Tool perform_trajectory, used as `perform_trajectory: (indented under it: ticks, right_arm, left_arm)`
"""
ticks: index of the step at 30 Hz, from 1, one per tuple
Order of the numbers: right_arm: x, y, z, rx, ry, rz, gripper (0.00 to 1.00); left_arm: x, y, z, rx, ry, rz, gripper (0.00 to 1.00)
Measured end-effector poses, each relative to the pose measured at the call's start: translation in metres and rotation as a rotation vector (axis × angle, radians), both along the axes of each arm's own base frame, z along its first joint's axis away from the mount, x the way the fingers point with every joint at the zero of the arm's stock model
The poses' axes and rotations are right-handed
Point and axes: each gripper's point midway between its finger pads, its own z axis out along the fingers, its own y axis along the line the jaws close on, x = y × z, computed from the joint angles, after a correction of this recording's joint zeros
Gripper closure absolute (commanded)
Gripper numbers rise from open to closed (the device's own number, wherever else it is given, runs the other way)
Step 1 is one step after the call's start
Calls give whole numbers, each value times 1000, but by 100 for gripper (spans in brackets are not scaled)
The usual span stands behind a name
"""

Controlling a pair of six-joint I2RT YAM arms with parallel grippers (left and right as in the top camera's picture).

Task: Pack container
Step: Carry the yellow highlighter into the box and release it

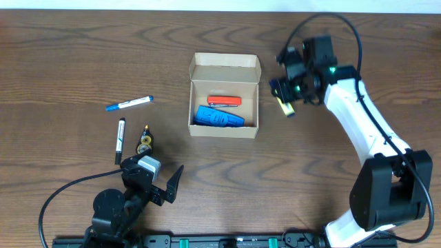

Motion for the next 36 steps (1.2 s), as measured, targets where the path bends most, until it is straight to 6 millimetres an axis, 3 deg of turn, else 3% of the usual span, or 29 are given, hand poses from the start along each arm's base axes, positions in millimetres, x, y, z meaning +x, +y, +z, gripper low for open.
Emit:
perform_trajectory:
  ticks: [3, 6, 15, 18, 25, 36]
  right_arm:
    - [8, 22, 31, 67, -8, -72, 99]
    - [6, 46, 44, 116, 5, -127, 99]
    - [-29, 81, 29, 19, 86, -379, 99]
    - [-32, 83, 25, -17, 63, -440, 99]
    - [-31, 65, 4, -72, 24, -568, 99]
    - [-28, 64, -11, -75, -4, -562, 98]
  left_arm:
    - [0, 0, 0, 0, 0, 0, 4]
    - [0, 0, 0, 0, 0, 0, 5]
    - [0, 0, 0, 0, 0, 0, 5]
    - [0, 0, 0, 0, 0, 0, 5]
    - [0, 0, 0, 0, 0, 0, 5]
    - [0, 0, 0, 0, 0, 0, 5]
